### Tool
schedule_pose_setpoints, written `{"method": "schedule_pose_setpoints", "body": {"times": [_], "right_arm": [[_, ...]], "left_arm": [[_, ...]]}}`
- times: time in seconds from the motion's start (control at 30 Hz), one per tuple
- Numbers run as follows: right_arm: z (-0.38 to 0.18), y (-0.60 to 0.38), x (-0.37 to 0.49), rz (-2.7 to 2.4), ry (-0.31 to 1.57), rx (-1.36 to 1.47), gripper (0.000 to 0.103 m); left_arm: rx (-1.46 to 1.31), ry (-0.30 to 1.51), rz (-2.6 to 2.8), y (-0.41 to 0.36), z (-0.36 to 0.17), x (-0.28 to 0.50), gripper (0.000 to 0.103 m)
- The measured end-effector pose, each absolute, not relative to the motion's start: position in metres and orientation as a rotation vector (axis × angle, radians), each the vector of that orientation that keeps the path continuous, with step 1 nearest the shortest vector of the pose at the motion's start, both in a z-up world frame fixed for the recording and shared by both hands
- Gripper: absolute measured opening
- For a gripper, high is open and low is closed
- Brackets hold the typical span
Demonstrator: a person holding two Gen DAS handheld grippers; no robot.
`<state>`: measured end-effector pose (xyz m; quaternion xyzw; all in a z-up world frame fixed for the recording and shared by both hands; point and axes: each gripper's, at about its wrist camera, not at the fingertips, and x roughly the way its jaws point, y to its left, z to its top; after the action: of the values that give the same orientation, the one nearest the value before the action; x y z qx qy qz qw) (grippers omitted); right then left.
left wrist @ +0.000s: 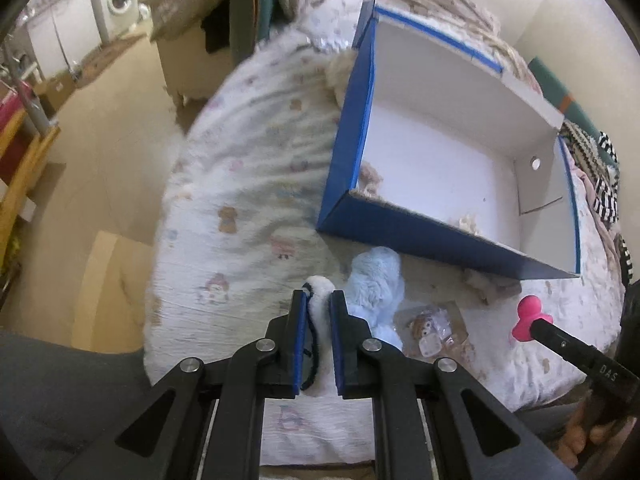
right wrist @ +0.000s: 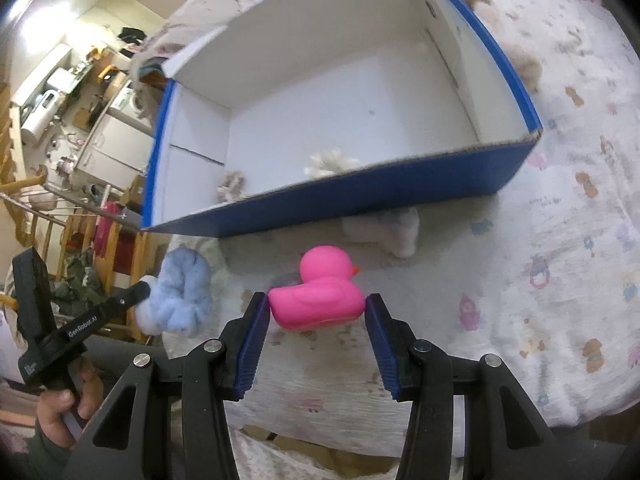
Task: Organize soft objects
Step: 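Carry the blue scrunchie and the pink duck over into the box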
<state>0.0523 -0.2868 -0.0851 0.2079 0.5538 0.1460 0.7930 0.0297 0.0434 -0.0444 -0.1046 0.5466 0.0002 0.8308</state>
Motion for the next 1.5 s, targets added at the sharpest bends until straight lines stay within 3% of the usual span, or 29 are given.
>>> {"method": "schedule_pose_setpoints", "body": {"times": [0.37,0.8,1.07,1.5], "right_arm": [[-0.058,-0.283,0.042,0.381,1.086,0.439,0.052],[-0.001,-0.294,0.045,0.359,0.840,0.408,0.052],[0.005,-0.309,0.064,0.383,0.812,0.493,0.052],[-0.002,-0.306,0.106,0.346,0.831,0.415,0.052]], "left_arm": [[-0.221,0.946,0.018,0.059,0.023,-0.003,0.011],[-0.167,0.808,0.019,0.055,0.072,0.028,0.011],[-0.131,0.787,-0.007,0.034,0.082,0.060,0.011],[-0.074,0.839,-0.045,-0.001,0.055,0.119,0.011]]}}
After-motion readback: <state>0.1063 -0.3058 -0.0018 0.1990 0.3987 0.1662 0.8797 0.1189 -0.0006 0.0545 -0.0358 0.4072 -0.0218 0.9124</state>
